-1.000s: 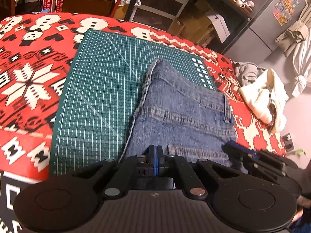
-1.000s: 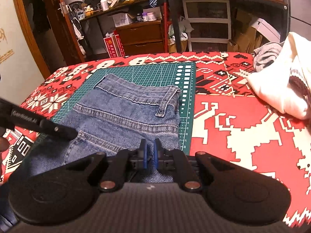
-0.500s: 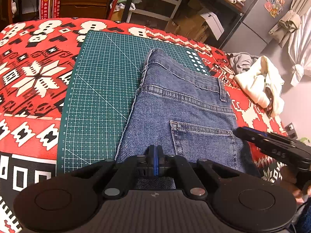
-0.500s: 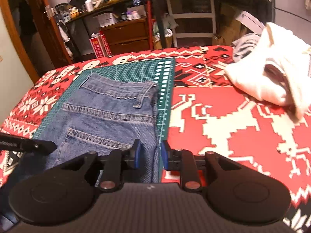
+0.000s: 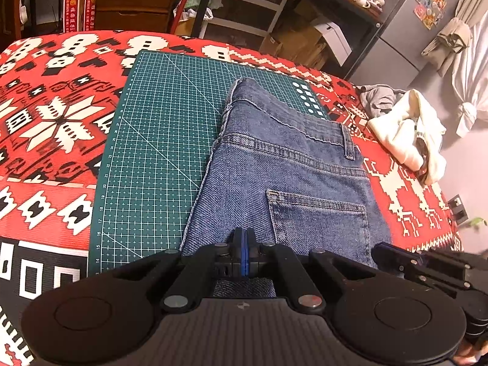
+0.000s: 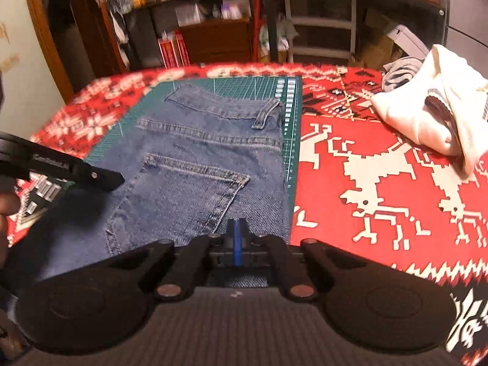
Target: Fold clothes
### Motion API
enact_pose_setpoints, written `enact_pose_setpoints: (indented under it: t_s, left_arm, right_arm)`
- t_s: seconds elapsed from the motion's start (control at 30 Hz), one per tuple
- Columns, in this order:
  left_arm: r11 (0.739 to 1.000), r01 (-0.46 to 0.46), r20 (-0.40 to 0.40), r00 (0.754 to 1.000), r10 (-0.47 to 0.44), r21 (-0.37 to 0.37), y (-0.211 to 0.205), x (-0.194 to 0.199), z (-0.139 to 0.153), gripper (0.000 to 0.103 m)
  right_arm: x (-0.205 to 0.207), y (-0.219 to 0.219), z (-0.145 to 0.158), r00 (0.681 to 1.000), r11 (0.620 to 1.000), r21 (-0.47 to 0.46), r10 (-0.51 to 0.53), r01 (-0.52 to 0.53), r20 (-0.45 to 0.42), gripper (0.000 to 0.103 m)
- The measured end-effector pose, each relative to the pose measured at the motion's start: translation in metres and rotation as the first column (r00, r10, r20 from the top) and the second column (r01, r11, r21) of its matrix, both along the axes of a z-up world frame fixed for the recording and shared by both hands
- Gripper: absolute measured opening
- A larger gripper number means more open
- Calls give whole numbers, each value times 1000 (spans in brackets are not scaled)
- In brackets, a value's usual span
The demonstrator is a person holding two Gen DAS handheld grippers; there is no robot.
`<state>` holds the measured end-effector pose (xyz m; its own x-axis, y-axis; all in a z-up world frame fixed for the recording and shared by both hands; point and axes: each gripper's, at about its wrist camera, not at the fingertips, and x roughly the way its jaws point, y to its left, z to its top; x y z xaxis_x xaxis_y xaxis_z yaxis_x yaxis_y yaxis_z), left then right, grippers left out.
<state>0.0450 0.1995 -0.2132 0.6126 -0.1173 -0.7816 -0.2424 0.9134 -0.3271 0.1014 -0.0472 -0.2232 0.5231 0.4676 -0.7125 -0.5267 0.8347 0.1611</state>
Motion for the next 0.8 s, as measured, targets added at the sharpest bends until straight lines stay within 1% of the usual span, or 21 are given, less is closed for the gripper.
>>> enact_pose_setpoints:
  t_s: [0.07, 0.2, 0.37, 0.5, 0.53, 0.63, 0.7, 0.8]
  left_arm:
    - [1000, -1, 3, 1000, 1, -10, 1, 0, 0, 3]
    - [1000, -5, 1, 1000, 5, -12, 1, -1, 0, 3]
    - [1000, 3, -2, 1000, -3, 15, -3, 1, 1, 3]
    - [1000, 1, -3, 1000, -1, 9, -1, 1, 0, 3]
    - [1000, 0, -9, 1000, 1, 6, -1, 2, 1, 3]
    - [1000, -11, -32, 999, 11, 9, -3, 5, 3, 3]
    - [1000, -12, -38, 999, 13, 20, -5, 6, 4, 3]
    - [1000, -12, -35, 999, 13, 26, -7, 7, 3, 3]
  right_arm:
    - [-3, -5, 0, 1000, 1000, 14, -2, 2, -9, 0]
    - [-13, -9, 1, 1000, 1000, -5, 10, -10, 24, 0]
    - [-11, -29, -1, 999, 999, 19, -40, 40, -19, 0]
    - [-10, -43, 1, 995, 996, 32, -79, 81, -61, 0]
    - [-10, -44, 4, 994, 995, 26, -95, 97, -58, 2]
    - [-11, -46, 17, 995, 993, 48, -103, 103, -5, 2]
    - [-7, -41, 24, 996, 995, 61, -86, 85, 13, 2]
    - [3, -21, 25, 997, 999, 31, -47, 45, 56, 2]
